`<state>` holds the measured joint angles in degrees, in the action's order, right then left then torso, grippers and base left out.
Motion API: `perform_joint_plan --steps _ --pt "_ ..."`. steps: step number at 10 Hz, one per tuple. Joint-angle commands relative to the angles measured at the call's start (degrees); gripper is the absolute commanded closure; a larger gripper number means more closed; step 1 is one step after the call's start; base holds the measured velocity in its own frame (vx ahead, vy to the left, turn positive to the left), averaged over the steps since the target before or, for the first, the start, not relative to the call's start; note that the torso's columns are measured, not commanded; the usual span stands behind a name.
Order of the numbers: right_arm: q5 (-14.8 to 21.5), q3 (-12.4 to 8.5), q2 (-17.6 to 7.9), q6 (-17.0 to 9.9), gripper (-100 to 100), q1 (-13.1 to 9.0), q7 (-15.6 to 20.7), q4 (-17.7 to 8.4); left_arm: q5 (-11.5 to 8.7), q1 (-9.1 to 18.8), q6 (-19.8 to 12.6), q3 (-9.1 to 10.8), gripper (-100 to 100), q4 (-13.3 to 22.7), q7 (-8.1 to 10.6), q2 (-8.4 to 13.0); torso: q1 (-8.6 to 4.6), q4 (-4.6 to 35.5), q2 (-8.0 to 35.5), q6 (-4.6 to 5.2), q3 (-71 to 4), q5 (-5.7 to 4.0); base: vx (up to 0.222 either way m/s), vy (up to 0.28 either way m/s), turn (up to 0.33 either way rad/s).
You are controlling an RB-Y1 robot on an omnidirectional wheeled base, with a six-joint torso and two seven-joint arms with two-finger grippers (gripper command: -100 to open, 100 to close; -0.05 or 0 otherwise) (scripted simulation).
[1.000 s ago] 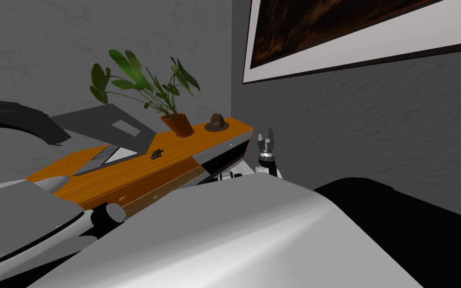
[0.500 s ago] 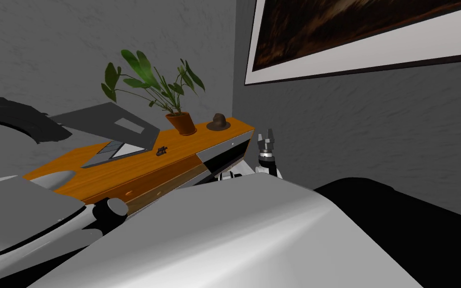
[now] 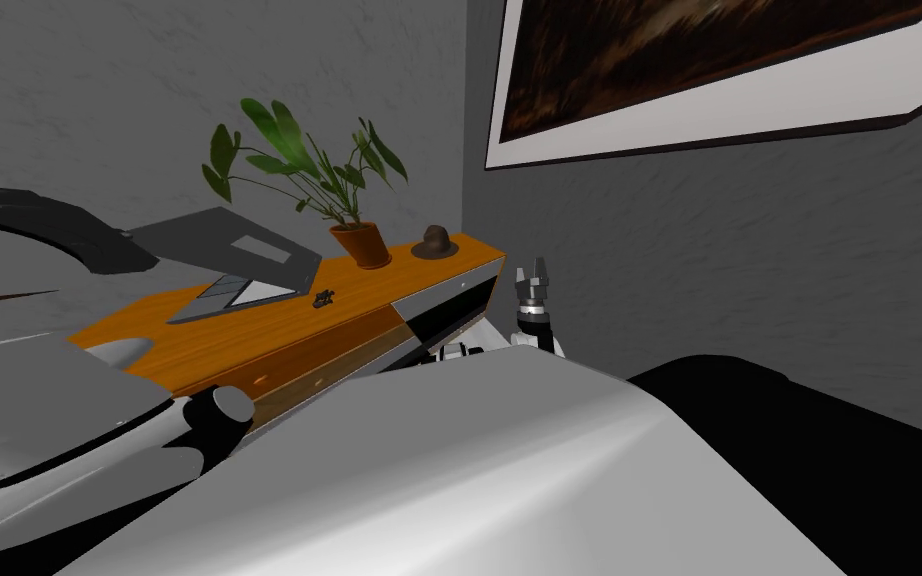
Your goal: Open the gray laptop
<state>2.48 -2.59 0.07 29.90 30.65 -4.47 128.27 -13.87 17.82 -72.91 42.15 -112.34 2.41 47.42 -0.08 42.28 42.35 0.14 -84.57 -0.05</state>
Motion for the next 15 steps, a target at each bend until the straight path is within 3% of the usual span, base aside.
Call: perform_joint_plan --steps 1,3,4,9,10,13,14,15 --pt "0.0 0.0 0.0 0.0 0 0.0 0.0 0.0 -0.17 1.93 3.35 -1.03 100 4.78 0.77 0.71 0.07 0.06 0.1 -0.12 0.11 0.03 -0.056 0.017 -0.002" --pt "0.0 -0.01 0.0 0.0 0 0.01 0.0 0.0 -0.17 1.93 3.35 -1.03 100 7.99 0.77 0.71 0.13 -0.04 -0.23 -0.15 -0.09 0.08 -0.003 0.005 0.008" --pt "0.0 -0.01 0.0 0.0 0 0.02 0.0 0.0 -0.26 4.68 6.04 -3.48 100 9.46 2.33 2.41 0.07 -0.06 -0.26 -0.13 -0.12 0.05 -0.078 -0.008 -0.099" --pt "0.0 -0.01 0.0 0.0 0 0.02 0.0 0.0 -0.26 5.47 7.37 -3.48 100 16.35 2.33 2.41 0.11 -0.06 -0.26 -0.13 -0.12 0.07 -0.036 0.002 -0.009" --pt "0.0 -0.01 0.0 0.0 0 0.02 0.0 0.0 -0.35 8.37 10.24 -5.93 100 18.29 3.89 4.12 0.09 -0.05 -0.22 -0.13 -0.1 0.05 -0.077 0.003 -0.089" --pt "0.0 0.0 0.0 0.0 0 0.01 0.0 0.0 -0.35 9.02 11.39 -5.93 100 24.2 3.89 4.12 0.07 0.04 0.01 -0.17 0.08 0.06 -0.062 -0.001 -0.016" --pt "0.0 0.0 0.0 0.0 0 0.01 0.0 0.0 -0.44 11.79 14.55 -8.38 100 26.24 5.46 5.83 0.08 -0.02 -0.16 -0.15 -0.05 0.06 -0.086 -0.008 -0.092" --pt "0.0 0.0 0.0 0.0 0 0.0 0.0 0.0 -0.44 12.56 15.41 -8.38 100 28.12 5.46 5.83 0.02 0.0 -0.05 -0.08 -0.02 0.01 -0.107 -0.007 -0.07"
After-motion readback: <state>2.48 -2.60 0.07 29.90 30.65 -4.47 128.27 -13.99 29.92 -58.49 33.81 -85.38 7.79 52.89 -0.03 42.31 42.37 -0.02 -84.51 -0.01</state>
